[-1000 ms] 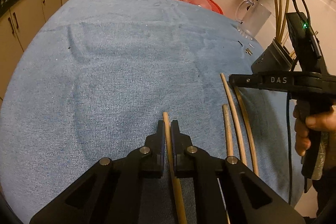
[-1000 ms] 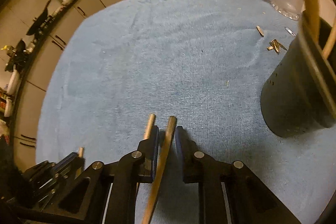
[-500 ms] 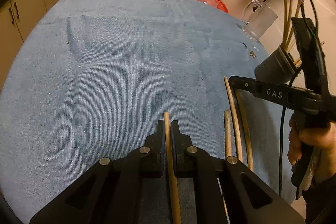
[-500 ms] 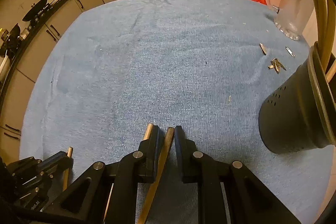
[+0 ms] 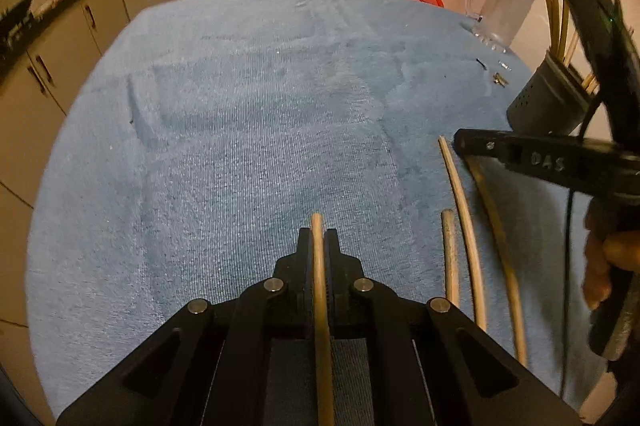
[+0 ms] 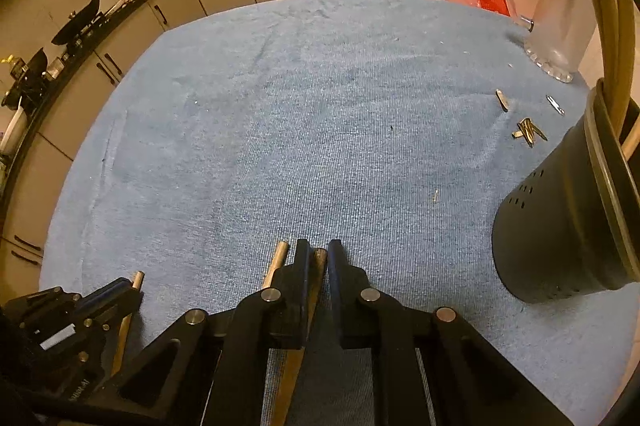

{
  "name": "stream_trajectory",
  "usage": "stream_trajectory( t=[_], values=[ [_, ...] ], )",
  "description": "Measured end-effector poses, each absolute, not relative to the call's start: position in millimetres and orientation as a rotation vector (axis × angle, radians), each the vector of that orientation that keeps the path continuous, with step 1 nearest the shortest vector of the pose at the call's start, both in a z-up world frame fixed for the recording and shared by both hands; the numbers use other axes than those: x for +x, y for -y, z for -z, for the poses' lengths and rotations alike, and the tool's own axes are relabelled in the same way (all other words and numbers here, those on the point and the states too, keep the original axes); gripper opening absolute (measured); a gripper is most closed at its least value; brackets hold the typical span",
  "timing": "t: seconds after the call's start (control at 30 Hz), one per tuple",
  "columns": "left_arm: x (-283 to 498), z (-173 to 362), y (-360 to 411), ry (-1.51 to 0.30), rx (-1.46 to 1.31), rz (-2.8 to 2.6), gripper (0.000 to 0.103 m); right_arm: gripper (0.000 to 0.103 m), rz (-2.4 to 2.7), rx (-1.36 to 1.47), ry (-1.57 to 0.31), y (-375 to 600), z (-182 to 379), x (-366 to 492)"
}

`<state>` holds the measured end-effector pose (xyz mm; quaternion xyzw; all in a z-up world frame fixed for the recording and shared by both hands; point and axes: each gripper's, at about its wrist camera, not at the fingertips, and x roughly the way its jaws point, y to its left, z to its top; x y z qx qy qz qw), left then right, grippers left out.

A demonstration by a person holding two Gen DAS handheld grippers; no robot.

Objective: Organize utensils
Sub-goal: 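Lift both held chopsticks and carry them over the black cup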

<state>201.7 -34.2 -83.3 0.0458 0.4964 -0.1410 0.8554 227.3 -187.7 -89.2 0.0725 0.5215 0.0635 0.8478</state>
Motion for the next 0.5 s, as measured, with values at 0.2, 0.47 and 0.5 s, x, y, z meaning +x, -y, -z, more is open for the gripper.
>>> stream_trajectory(
  t=[0.2,0.47,0.5],
  values=[
    [199,79,32,-1.025,0.071,0.289,0.005,0.008,-0.171,0.184,-1.049,193,70,211],
    [192,29,4,-0.894,-0.119,0.333,0.005,0.008,-0.231,0.202,-0.915,209,15,172],
    [191,19,2,-0.870,-0.129,0.338,0.005,0.008,-0.237,0.204,-0.897,211,8,166]
  ],
)
